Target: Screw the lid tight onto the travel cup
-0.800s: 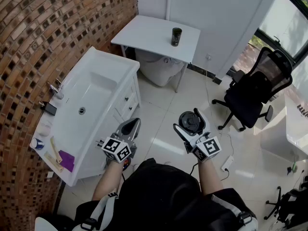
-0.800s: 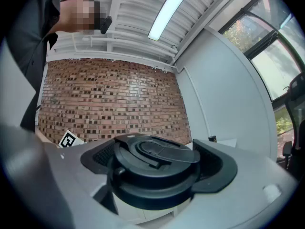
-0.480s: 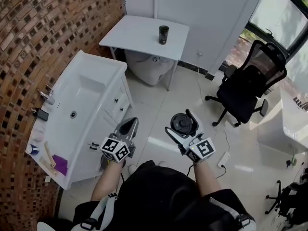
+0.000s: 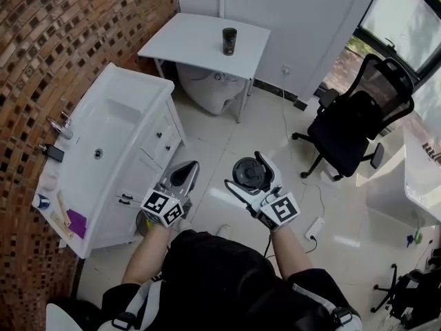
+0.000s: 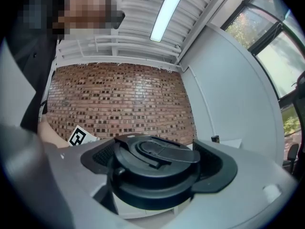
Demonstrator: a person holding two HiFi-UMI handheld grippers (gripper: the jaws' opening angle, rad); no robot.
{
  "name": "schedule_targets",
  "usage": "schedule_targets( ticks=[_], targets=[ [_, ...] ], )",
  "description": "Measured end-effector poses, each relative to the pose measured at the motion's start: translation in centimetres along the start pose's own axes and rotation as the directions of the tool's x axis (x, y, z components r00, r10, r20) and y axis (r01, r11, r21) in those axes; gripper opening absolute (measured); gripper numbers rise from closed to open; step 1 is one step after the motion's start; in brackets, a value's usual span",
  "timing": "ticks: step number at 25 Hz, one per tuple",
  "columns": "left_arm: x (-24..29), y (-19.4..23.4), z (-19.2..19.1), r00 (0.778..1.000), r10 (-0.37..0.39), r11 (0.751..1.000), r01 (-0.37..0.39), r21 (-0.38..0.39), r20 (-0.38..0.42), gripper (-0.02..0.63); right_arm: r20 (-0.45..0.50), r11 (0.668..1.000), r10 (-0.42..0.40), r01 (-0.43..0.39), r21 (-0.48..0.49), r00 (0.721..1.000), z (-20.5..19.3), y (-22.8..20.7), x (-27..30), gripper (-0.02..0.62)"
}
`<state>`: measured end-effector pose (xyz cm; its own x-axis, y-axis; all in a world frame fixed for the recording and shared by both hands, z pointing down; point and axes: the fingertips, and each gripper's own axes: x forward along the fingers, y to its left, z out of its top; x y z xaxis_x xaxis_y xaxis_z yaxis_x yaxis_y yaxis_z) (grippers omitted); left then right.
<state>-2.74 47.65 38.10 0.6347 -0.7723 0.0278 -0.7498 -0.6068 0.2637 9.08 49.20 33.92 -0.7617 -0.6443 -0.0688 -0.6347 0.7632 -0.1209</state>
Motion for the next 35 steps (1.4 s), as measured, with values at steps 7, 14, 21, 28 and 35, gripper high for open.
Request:
schedule_targets(
  ticks=[7,14,21,28,35],
  targets=[
    [0.6,1.6,-0.1,0.999,-0.030,0.999,0.032,-0.042,0.042,0.002,0.002,1.000,0.010,-0.010,0.018,1.000,-0.5,-0.8,1.6,0.488],
    [4.6,6.2,1.8,0.996,-0.073,0.997,0.074,-0.014,0.059,0.002,0.013,0.999,-0.054,0.054,0.000,0.998,0.0,-4.2,5.5,0.488],
    [7.8,9.7,4.2,0.984,-0.162,0.987,0.160,0.031,0.076,0.002,0.018,0.997,-0.079,0.079,-0.019,0.997,0.2,-6.9,10.6,0.488],
    [8.4,14.5,4.4,0.985,-0.162,0.987,0.162,0.008,0.066,0.002,-0.023,0.995,-0.091,0.090,-0.030,0.996,-0.5,-7.7,15.0,0.488],
    [8.9,17.6,4.0,0.988,-0.151,0.989,0.151,-0.002,0.045,0.002,-0.039,0.996,-0.088,0.087,-0.022,0.995,-1.7,-7.3,18.0,0.488]
  ],
)
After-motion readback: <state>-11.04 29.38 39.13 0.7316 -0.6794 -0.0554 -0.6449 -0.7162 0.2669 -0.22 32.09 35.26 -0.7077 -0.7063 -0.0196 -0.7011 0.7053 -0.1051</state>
